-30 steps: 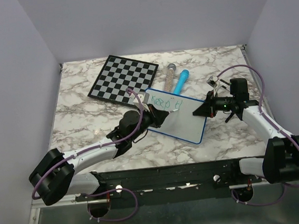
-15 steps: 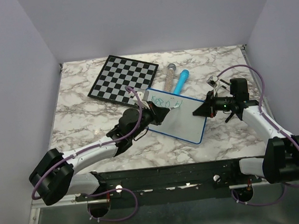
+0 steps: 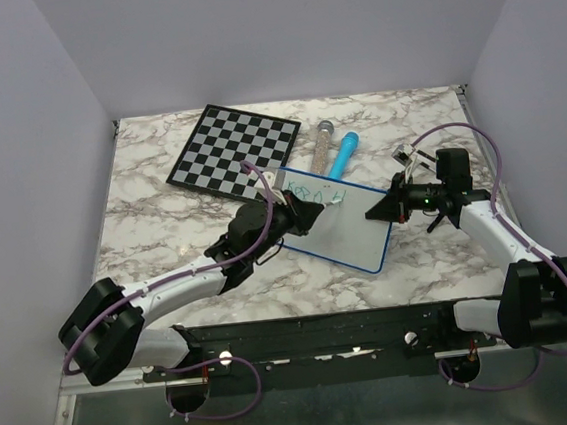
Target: Write a sentence on the whiteboard
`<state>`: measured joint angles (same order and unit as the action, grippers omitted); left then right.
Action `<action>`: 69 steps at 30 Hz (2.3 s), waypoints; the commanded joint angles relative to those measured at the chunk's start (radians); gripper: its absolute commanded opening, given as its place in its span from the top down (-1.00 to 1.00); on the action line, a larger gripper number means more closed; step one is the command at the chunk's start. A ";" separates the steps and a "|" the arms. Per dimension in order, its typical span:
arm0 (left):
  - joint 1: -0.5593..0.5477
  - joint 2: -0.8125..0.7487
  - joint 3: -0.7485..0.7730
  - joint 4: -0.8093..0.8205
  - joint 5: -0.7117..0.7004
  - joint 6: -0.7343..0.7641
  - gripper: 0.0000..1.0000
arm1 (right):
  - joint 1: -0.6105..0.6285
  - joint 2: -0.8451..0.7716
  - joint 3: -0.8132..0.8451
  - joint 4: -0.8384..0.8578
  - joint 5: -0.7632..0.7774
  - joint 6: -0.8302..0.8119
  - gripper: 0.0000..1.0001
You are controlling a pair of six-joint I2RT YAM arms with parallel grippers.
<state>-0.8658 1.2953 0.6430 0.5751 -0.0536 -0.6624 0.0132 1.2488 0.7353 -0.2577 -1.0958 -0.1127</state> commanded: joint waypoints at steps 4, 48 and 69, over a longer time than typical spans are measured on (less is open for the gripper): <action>0.005 0.030 0.040 0.012 0.029 0.010 1.00 | 0.005 -0.022 0.026 0.021 -0.012 -0.012 0.99; 0.004 0.022 0.017 0.045 0.095 -0.028 1.00 | 0.005 -0.022 0.026 0.021 -0.013 -0.013 0.99; 0.004 0.081 0.066 0.032 0.124 -0.020 1.00 | 0.007 -0.020 0.026 0.020 -0.015 -0.013 0.99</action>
<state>-0.8658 1.3544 0.6773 0.5907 0.0578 -0.6853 0.0132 1.2488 0.7353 -0.2565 -1.0943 -0.1127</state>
